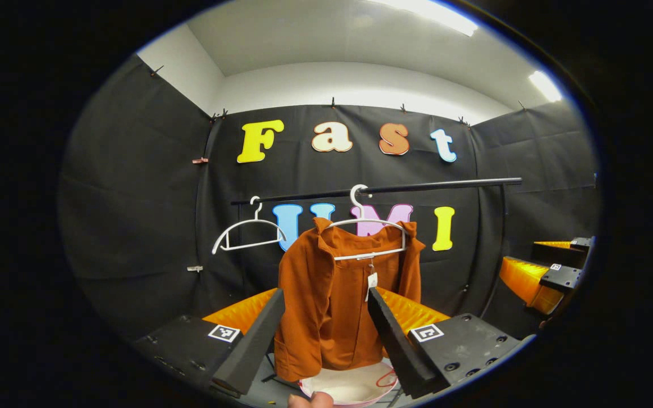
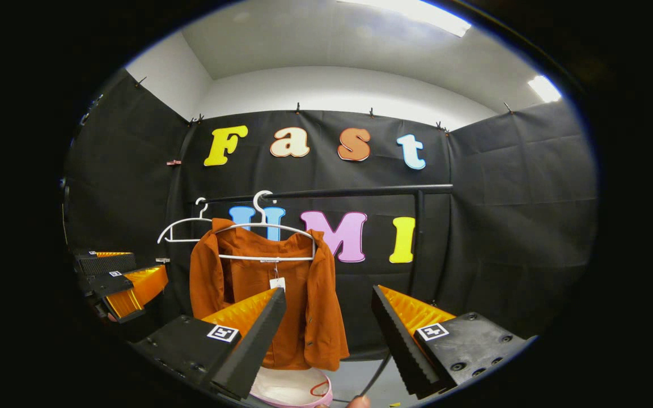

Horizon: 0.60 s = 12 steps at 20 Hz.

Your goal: Grasp the clothes on the hanger with both hands and then place them into the laundry hamper below.

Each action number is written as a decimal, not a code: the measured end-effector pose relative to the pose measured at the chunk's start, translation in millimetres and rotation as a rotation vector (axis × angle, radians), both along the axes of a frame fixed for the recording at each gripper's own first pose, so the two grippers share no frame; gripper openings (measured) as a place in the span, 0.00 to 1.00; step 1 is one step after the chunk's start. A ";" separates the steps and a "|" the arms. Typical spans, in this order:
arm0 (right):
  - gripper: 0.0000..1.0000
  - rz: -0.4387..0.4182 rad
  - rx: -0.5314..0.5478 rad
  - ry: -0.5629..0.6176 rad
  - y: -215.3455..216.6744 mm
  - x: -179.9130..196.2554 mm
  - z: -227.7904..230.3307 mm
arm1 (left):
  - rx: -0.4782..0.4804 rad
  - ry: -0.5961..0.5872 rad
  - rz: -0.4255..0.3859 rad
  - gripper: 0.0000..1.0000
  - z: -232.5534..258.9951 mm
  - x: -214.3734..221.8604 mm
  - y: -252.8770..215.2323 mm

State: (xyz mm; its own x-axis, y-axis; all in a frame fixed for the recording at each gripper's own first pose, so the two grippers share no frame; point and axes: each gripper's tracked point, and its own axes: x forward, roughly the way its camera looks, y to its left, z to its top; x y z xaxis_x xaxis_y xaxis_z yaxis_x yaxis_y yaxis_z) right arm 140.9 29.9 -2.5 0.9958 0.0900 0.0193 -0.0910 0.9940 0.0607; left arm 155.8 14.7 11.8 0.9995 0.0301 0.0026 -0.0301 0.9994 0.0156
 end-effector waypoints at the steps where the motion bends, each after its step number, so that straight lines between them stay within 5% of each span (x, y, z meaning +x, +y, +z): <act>1: 0.98 0.015 0.001 -0.001 5.2 18.6 -2.3 | -0.004 0.002 0.007 0.93 -1.9 11.4 0.3; 12: 0.98 0.104 0.006 0.002 52.0 186.7 -42.9 | -0.020 0.033 0.104 0.93 -39.7 167.7 17.0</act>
State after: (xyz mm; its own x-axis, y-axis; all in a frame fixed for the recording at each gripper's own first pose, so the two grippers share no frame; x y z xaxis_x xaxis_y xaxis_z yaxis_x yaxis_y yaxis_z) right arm 327.6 81.8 -45.4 0.9811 0.1926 0.0179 -0.1933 0.9789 0.0665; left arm 323.5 31.7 -27.9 0.9905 0.1337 -0.0324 -0.1338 0.9910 -0.0016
